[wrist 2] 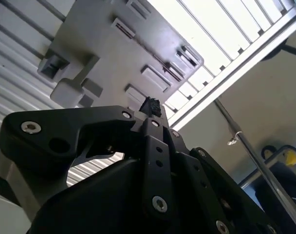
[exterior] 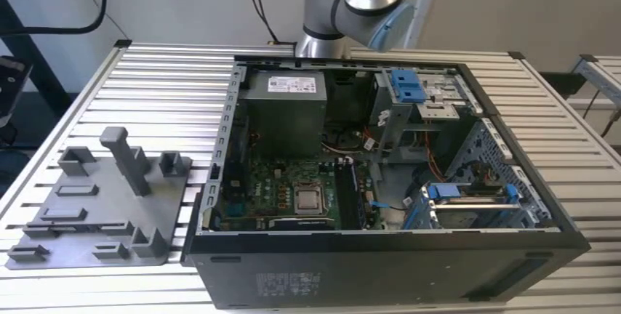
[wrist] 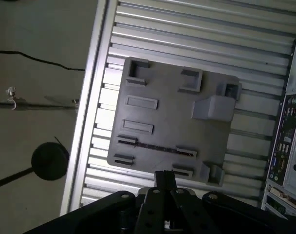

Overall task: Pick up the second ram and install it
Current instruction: 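Pick up the second ram and move it above second insertion slot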

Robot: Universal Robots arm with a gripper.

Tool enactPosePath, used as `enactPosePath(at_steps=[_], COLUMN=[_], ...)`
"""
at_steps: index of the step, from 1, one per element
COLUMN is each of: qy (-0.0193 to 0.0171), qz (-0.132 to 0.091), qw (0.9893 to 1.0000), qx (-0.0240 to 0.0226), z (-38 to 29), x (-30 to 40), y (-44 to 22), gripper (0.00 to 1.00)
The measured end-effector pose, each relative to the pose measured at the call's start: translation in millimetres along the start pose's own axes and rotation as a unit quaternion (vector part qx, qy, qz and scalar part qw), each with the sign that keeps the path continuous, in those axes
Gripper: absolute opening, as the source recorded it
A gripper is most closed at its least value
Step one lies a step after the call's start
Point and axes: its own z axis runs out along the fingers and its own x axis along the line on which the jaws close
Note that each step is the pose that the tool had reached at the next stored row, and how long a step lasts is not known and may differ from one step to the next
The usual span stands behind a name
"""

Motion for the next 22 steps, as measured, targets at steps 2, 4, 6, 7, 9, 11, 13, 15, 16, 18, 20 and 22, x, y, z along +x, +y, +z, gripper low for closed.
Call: enactPosePath(at_steps=[2, 4, 6, 7, 9, 11, 13, 15, 16, 18, 20, 22], qy=[0.0006, 0.0014, 0.002, 0.0022, 0.0029, 0.0035, 0.0041, 0.0046, 0.0049, 0.0055, 0.0061, 0.0067], qz=[-0.013, -0.024, -0.037, -0.044, -0.056, -0.071, -0.084, -0.098, -0.105, -0.12, -0.134, -0.147], qw=[0.9999, 0.9997, 0.9993, 0.999, 0.9984, 0.9975, 0.9964, 0.9951, 0.9944, 0.9927, 0.9909, 0.9891], qx=[0.001, 0.0021, 0.0027, 0.003, 0.0036, 0.004, 0.0044, 0.0047, 0.0049, 0.0053, 0.0057, 0.0064], z=[0.0, -0.1, 0.0, 0.0, 0.0, 0.0, -0.1, 0.0, 0.0, 0.0, 0.0, 0.0], x=[0.0, 0.0, 0.0, 0.0, 0.0, 0.0, 0.0, 0.0, 0.0, 0.0, 0.0, 0.0], y=[0.0, 0.0, 0.0, 0.0, 0.0, 0.0, 0.0, 0.0, 0.0, 0.0, 0.0, 0.0], gripper=[0.11, 0.11, 0.11, 0.11, 0.11, 0.11, 0.11, 0.11, 0.11, 0.11, 0.11, 0.11])
